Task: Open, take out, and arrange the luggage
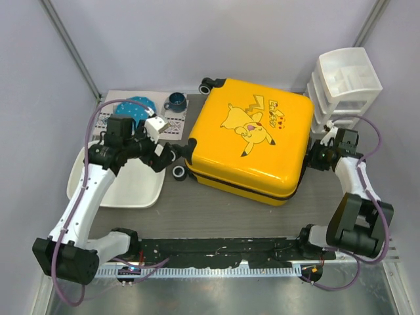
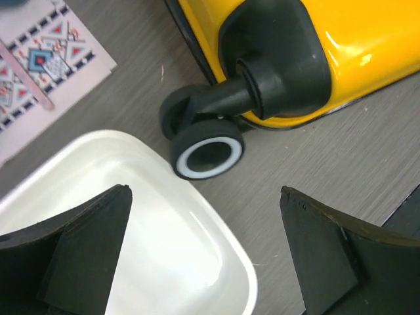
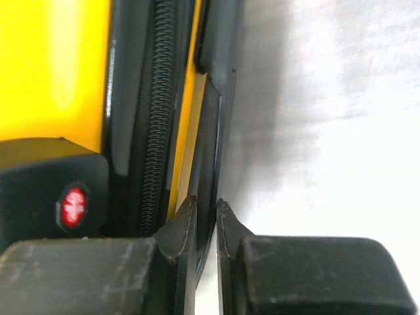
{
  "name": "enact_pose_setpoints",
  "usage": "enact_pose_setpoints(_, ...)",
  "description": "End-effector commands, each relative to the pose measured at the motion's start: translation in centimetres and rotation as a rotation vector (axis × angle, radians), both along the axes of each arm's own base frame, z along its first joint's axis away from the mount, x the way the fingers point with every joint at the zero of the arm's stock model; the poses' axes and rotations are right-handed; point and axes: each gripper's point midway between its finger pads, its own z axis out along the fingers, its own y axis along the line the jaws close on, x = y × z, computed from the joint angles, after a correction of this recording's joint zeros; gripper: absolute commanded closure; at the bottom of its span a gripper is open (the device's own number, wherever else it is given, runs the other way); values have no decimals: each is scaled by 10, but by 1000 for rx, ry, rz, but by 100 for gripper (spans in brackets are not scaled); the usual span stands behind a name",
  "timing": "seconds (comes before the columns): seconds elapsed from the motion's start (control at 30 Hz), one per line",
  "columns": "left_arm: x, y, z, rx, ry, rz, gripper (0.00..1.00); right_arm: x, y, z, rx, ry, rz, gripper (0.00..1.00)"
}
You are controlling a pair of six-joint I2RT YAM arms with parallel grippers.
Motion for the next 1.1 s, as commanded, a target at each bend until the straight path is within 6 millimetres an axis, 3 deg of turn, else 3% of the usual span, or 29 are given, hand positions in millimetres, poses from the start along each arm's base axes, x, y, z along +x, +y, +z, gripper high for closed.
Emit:
enact_pose_setpoints(0.0,5,3,-19,-116,133,239,0,-34,24,53,-27,-108,169,97)
enact_pose_setpoints(0.03,2,0,-29,-147,208,278,1,-39,29,61,-43,-130,226,63)
enact_pose_setpoints(0.07,-1,-2,-33,-162,245,287,6,-40,30,79,-64,-173,232,46)
enact_pose_setpoints(0.1,-5,-10,-35,-194,293,266,9,-44,27,83,-85,-168,210,30)
enact_pose_setpoints(0.13,-7,-14,-42,-200,329,250,12,-45,22,89,-118,-177,202,28)
enact_pose_setpoints(0.17,-9,-19,-43,-231,370,260,20,-43,19,103,-155,-202,213,27)
enact_pose_setpoints(0.23,-6,-20,-53,-239,410,293,33,-53,18,106,-163,-156,239,25)
enact_pose_setpoints(0.33,3,-23,-60,-277,441,353,39,-59,-4,113,-166,-116,212,25)
enact_pose_setpoints(0.37,7,-26,-64,-294,458,370,39,-58,-24,117,-178,-134,168,25)
enact_pose_setpoints(0.4,12,-26,-67,-306,453,386,39,-51,-33,113,-157,-130,146,25)
enact_pose_setpoints(0.47,40,-26,-69,-322,387,417,41,-32,-52,122,-171,-174,100,25)
enact_pose_setpoints(0.53,68,-28,-63,-328,321,426,41,-12,-68,118,-158,-173,79,26)
enact_pose_setpoints(0.57,85,-30,-69,-316,332,437,42,6,-79,129,-184,-227,65,28)
enact_pose_setpoints(0.63,101,-31,-74,-297,335,434,42,29,-90,129,-151,-255,24,29)
enact_pose_setpoints(0.67,111,-36,-82,-291,359,425,42,47,-100,143,-172,-327,11,30)
enact_pose_setpoints(0.7,115,-35,-85,-282,355,416,42,60,-99,137,-112,-332,11,32)
enact_pose_setpoints(0.77,124,-38,-86,-285,343,400,42,83,-108,152,-113,-407,-5,35)
enact_pose_setpoints(0.87,131,-36,-91,-260,316,388,40,106,-112,159,-123,-459,-17,38)
enact_pose_setpoints(1.0,120,-36,-85,-285,350,341,36,119,-115,156,-146,-492,-30,41)
enact_pose_setpoints(1.07,111,-37,-82,-282,366,319,35,124,-108,142,-141,-475,-10,41)
